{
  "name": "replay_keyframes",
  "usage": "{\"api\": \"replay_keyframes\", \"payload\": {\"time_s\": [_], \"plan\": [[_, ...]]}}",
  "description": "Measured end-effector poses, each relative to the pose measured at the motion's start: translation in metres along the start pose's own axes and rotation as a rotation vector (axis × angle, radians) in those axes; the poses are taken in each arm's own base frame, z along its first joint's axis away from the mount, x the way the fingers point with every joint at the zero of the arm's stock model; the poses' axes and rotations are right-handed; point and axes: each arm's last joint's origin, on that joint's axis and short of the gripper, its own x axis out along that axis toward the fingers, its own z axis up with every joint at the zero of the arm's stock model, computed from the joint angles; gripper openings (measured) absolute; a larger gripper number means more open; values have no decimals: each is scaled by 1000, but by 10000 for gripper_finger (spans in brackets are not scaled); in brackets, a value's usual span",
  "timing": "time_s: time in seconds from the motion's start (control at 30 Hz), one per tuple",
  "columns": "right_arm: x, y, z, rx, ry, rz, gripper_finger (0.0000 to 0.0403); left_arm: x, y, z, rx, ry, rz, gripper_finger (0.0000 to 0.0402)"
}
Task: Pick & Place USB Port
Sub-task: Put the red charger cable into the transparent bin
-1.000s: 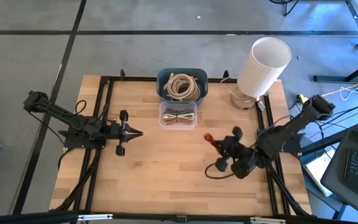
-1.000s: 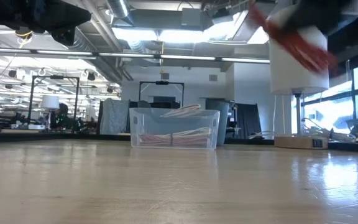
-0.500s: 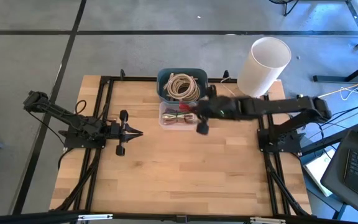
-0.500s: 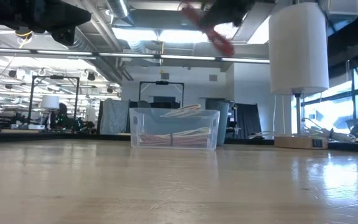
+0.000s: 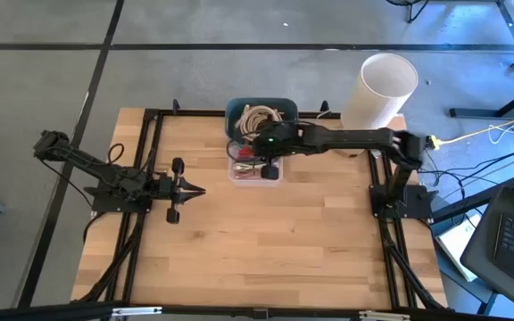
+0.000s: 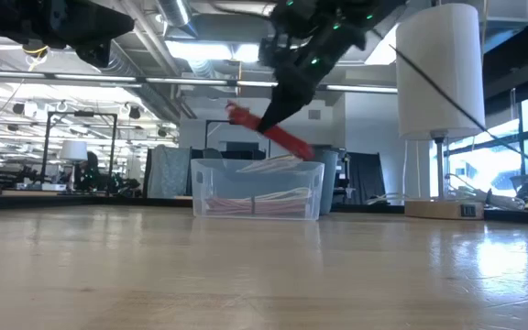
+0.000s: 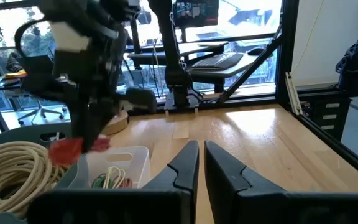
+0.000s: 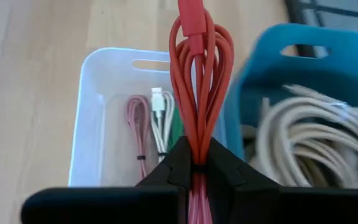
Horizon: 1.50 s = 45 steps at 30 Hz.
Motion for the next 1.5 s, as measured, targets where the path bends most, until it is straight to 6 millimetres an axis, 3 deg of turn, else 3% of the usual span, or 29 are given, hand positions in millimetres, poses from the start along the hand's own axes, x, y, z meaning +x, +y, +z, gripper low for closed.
{"api": "replay_keyframes", "payload": {"time_s": [0.17, 0.33, 0.73, 1.03, 1.33, 1.5], "plan": [[30, 1, 3, -28, 103, 47, 22, 0, 0, 0, 0, -1, 0, 17], [44, 2, 3, 10, 194, 73, 22, 0, 0, 0, 0, 0, 0, 17], [35, 28, 18, 66, 193, 108, 22, 0, 0, 0, 0, 0, 0, 17], [35, 27, 19, 124, 188, 100, 22, 0, 0, 0, 0, 0, 0, 17], [79, 37, -2, 119, 287, 135, 22, 0, 0, 0, 0, 0, -1, 17], [91, 35, -10, 121, 316, 131, 22, 0, 0, 0, 0, -1, 0, 17]]}}
